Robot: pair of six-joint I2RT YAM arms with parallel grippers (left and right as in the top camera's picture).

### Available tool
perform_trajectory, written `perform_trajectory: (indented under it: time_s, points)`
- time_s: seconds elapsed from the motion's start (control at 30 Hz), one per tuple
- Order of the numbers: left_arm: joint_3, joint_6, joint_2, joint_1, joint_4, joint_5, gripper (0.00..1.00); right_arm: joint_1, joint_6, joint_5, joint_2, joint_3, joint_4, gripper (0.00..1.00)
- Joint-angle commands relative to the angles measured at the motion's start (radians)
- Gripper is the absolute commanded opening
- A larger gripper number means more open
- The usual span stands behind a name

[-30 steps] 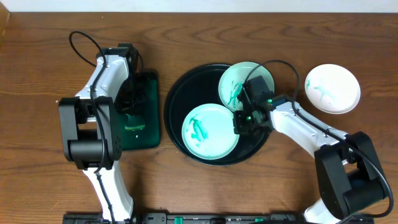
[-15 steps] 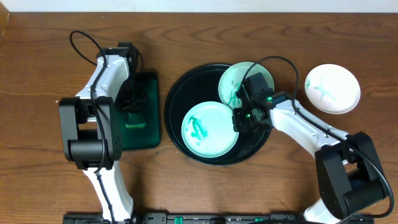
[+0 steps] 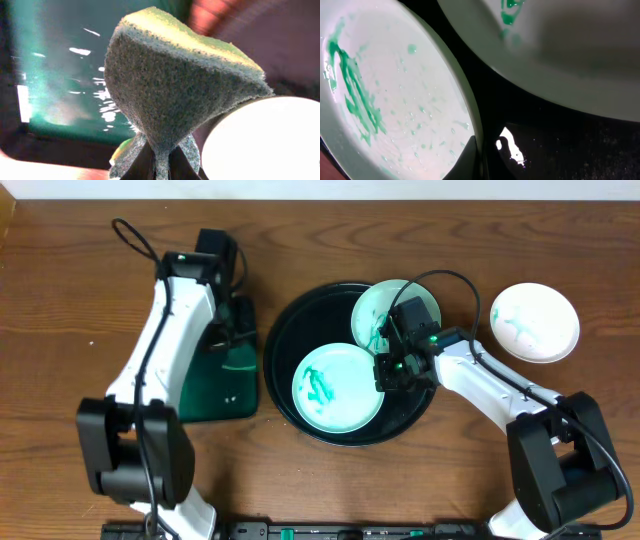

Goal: Clean dirty plates on tray and stack at the side
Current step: 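Carry the sponge from the basin to the plate with the left gripper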

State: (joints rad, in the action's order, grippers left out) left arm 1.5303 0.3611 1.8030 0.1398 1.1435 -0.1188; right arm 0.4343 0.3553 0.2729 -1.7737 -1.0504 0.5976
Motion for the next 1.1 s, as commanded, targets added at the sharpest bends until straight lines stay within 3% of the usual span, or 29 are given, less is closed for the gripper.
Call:
perform_trajectory:
  time_s: [0.0, 0.5, 0.83, 1.07]
  points:
    - [0.007, -0.016, 0.014, 0.048, 0.004, -0.122, 0.07, 0.013, -0.012, -0.007, -0.005, -0.014, -0.003, 0.01]
    - [0.007, 0.064, 0.156, 0.319, -0.081, -0.135, 0.07, 0.013, 0.000, -0.007, -0.005, -0.014, -0.002, 0.01]
    - [0.007, 0.067, 0.304, 0.338, -0.082, -0.137, 0.07, 0.013, 0.000, -0.006, -0.005, -0.014, 0.002, 0.01]
    - [0.007, -0.033, 0.315, 0.375, -0.096, -0.340, 0.07, 0.013, 0.000, -0.007, -0.005, -0.014, 0.001, 0.01]
